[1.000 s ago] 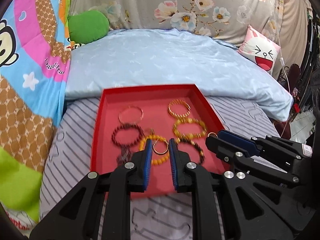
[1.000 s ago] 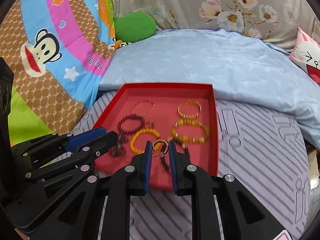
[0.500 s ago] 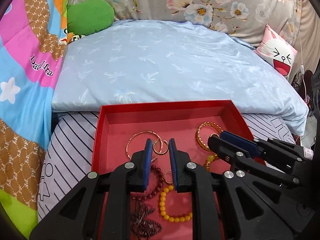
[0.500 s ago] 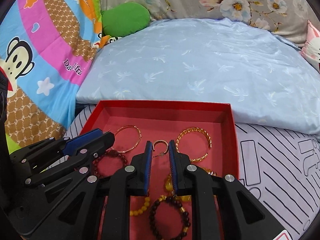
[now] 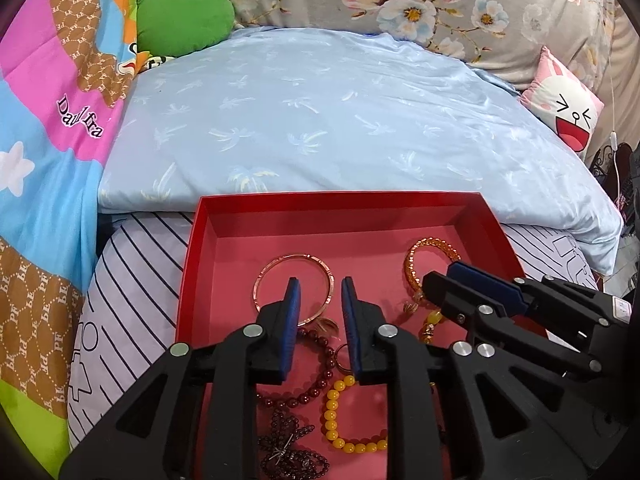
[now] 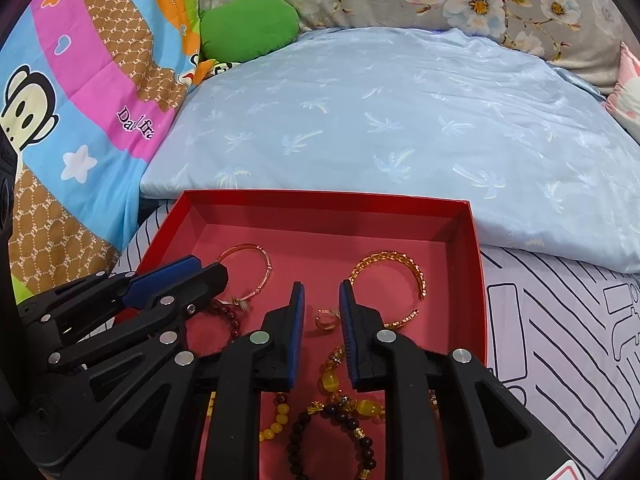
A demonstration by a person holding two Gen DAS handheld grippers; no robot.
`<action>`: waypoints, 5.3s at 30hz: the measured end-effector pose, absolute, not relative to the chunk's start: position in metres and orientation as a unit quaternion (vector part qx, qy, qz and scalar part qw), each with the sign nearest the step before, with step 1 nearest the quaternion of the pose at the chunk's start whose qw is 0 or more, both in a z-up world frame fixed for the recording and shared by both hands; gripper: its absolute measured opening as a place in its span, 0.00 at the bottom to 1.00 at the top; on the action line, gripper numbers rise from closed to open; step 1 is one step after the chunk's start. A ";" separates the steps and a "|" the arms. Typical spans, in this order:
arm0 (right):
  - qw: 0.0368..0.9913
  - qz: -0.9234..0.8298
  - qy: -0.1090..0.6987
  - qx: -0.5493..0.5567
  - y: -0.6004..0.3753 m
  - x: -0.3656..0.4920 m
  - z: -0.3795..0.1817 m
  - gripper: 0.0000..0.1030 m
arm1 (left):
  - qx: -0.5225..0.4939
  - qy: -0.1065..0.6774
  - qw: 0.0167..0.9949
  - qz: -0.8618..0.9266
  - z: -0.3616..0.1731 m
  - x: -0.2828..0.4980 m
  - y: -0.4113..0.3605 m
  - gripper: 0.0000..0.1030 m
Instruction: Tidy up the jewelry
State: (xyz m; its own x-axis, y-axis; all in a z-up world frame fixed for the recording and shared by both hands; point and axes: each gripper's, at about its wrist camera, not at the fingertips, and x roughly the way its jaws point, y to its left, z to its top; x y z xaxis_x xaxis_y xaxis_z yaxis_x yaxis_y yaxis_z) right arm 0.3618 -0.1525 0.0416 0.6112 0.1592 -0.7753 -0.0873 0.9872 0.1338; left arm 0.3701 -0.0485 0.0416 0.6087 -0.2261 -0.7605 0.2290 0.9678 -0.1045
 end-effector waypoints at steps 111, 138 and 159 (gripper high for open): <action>0.930 -0.052 0.364 0.031 -0.174 0.152 0.061 0.94 | 0.006 0.398 0.917 -0.015 0.047 0.182 -0.013 0.92; 0.927 -0.056 0.370 0.032 -0.171 0.146 0.053 0.94 | 0.006 0.414 0.910 -0.017 0.038 0.183 -0.010 0.92; 0.927 -0.057 0.369 0.031 -0.172 0.146 0.053 0.94 | 0.011 0.412 0.911 -0.015 0.040 0.183 -0.010 0.92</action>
